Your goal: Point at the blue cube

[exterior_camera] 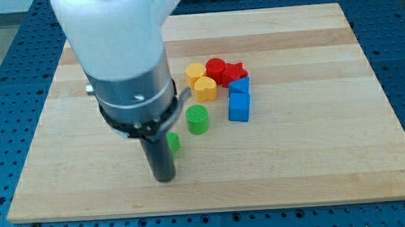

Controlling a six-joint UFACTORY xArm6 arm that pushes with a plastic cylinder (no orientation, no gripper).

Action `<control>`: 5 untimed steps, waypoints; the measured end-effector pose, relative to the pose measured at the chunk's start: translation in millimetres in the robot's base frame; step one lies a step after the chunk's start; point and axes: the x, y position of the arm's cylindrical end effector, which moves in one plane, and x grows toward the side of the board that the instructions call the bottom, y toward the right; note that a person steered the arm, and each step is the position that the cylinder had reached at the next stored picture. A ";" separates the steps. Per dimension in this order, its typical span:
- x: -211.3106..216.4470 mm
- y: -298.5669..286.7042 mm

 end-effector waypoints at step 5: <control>-99.4 73.5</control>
